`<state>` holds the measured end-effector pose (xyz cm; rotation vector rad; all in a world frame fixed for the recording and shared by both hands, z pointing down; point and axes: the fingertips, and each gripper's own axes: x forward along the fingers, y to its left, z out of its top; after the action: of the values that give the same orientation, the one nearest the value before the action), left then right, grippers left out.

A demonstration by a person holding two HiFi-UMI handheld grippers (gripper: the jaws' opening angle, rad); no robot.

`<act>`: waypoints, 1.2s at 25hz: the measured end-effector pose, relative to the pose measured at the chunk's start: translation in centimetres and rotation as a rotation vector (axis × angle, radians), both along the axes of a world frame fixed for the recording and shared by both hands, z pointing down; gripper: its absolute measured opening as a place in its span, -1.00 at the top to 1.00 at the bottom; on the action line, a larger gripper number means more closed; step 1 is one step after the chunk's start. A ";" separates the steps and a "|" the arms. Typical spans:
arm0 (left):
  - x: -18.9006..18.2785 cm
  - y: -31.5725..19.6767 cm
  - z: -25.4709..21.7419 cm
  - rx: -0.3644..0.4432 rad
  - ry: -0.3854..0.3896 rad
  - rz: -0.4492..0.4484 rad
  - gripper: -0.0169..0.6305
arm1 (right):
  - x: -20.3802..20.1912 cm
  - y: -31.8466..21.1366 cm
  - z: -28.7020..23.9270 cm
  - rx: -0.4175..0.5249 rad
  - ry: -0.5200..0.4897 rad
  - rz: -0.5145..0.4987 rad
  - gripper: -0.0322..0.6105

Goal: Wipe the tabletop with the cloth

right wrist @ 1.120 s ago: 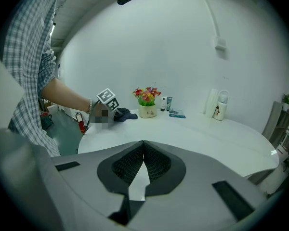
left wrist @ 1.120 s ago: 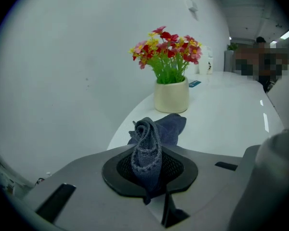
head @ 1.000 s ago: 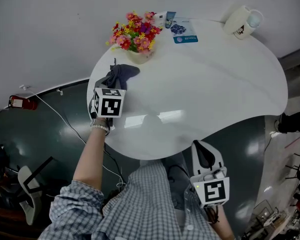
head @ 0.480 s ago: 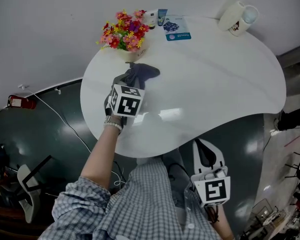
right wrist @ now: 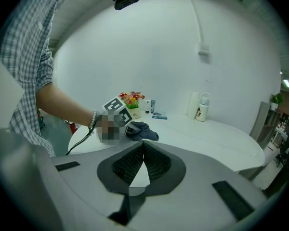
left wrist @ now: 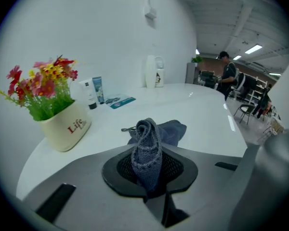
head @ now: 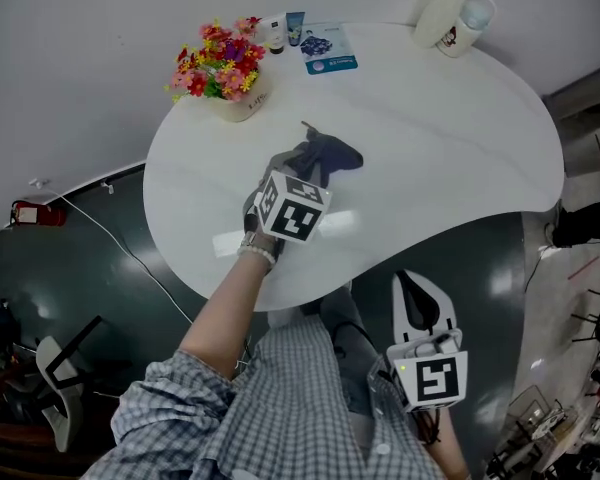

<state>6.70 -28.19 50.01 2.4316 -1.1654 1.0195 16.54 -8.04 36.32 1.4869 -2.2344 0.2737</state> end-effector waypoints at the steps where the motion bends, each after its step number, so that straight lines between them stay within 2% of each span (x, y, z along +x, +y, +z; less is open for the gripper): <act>1: 1.1 0.5 0.0 -0.004 0.004 0.027 0.78 | 0.3 0.1 0.0 0.002 -0.001 0.007 0.87; 9: 9.2 7.2 0.5 -0.080 0.063 0.323 0.78 | 2.0 0.3 -0.4 0.005 0.009 0.064 0.87; 14: 12.3 12.8 0.7 -0.123 0.100 0.485 0.78 | 2.5 0.2 -1.1 0.030 0.009 0.068 0.87; 18: 12.8 15.5 0.9 -0.167 0.119 0.553 0.78 | 3.2 0.2 -1.3 0.019 0.016 0.098 0.87; 23: 12.9 17.7 0.9 -0.200 0.121 0.629 0.78 | 3.2 0.3 -1.7 0.039 0.014 0.079 0.87; 26: 12.5 19.2 -0.1 -0.207 0.157 0.693 0.78 | 3.1 0.0 -2.1 0.043 0.011 0.079 0.87; 30: 10.9 19.0 -1.9 -0.175 0.183 0.677 0.78 | 2.9 -0.5 -2.5 0.046 0.011 0.067 0.87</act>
<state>17.63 -9.19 48.09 2.7462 -0.1662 0.9690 19.41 -8.58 33.84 1.5856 -2.1983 0.2361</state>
